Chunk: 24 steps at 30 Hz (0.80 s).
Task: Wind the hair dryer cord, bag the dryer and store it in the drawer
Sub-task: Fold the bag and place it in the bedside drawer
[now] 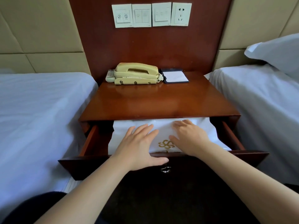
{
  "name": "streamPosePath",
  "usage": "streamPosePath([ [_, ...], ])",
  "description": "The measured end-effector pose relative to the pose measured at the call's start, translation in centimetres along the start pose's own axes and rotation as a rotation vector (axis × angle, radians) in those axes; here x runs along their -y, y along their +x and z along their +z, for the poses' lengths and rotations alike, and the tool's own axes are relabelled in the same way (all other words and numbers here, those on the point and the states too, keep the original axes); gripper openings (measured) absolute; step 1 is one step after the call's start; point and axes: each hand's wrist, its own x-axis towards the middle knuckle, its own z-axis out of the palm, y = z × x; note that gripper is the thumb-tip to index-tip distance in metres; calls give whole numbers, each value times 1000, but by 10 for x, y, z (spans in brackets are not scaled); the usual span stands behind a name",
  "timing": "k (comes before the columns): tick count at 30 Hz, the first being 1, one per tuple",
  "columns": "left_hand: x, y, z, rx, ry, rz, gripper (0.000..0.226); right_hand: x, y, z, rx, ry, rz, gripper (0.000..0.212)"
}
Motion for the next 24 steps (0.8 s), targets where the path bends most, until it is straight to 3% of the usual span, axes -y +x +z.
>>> streamPosePath([
  [6, 5, 16, -5, 41, 0, -13, 94, -7, 7, -5, 147, 60, -12, 55],
  [7, 5, 19, -6, 48, 15, -12, 91, -6, 6, -8, 88, 65, 0, 47],
  [9, 4, 23, -9, 63, 46, -23, 86, -1, 2, -17, -193, 90, 25, 29],
  [11, 4, 26, -8, 41, 84, -38, 85, -1, 0, -22, -352, 137, -43, 25],
  [13, 3, 30, -6, -128, 152, 48, 84, -9, 1, -20, -214, 145, -141, 42],
  [16, 8, 35, 6, -375, 257, 167, 75, -23, 4, -11, 19, 100, -169, 88],
  [19, 13, 41, 8, -376, 325, 155, 82, -34, 12, -3, -27, 111, -171, 117],
  [24, 24, 57, 11, -309, 326, 94, 94, -42, 30, 1, -86, 82, -210, 123],
])
